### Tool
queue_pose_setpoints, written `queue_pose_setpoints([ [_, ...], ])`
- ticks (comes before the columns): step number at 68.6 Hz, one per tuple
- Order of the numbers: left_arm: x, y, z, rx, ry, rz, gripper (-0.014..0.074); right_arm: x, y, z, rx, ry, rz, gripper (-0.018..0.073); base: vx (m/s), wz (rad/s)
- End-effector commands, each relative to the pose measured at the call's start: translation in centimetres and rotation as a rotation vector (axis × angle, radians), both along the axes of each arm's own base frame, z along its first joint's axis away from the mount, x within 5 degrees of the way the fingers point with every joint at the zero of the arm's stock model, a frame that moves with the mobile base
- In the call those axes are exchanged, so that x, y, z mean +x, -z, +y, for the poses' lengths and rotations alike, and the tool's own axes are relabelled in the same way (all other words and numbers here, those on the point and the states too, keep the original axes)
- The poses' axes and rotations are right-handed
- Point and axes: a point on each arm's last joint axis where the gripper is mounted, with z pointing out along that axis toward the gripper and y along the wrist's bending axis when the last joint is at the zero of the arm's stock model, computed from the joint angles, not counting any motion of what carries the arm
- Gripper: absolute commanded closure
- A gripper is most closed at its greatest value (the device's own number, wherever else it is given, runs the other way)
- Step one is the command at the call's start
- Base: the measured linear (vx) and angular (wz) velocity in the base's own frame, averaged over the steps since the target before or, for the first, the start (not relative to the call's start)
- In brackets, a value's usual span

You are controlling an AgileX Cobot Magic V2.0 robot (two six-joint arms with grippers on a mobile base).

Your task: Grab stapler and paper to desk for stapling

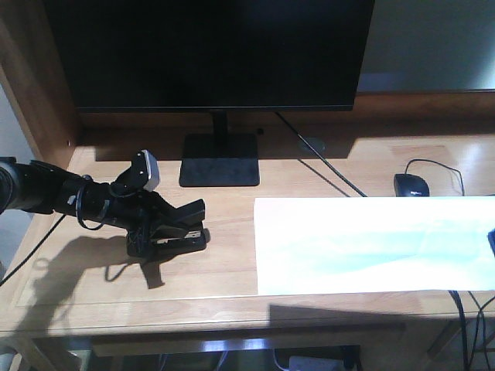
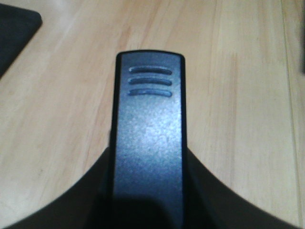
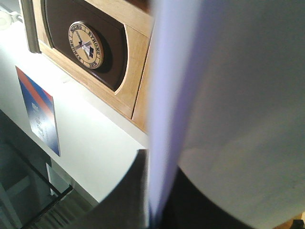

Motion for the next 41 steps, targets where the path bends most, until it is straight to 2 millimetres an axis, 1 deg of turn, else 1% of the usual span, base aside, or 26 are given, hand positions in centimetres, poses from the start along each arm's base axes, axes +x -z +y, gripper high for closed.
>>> queue_pose_setpoints([
  [1, 0.5, -3.6, -0.8, -0.097, -0.003, -0.069, 0.0526, -0.2, -1.3, 0.0, 0.022, -0.006, -0.08, 0.0564, 0.0, 0.0],
  [11, 0.5, -3.6, -0.8, -0.097, -0.006, -0.067, 0.0445, -0.2, -1.3, 0.0, 0.022, -0.006, -0.08, 0.0564, 0.0, 0.0],
  [31, 0.5, -3.7, -0.8, -0.107, -0.014, -0.047, 0.0167, -0.2, -1.3, 0.0, 0.022, -0.006, -0.08, 0.0564, 0.0, 0.0],
  [36, 0.4, -3.9, -0.8, -0.113, -0.008, -0.047, 0.0126, -0.2, -1.3, 0.0, 0.022, -0.006, -0.08, 0.0564, 0.0, 0.0],
  [41, 0.2, -4.6, -0.9, -0.114, 0.005, -0.06, 0.0099, -0.2, -1.3, 0.0, 0.022, -0.006, -0.08, 0.0564, 0.0, 0.0],
])
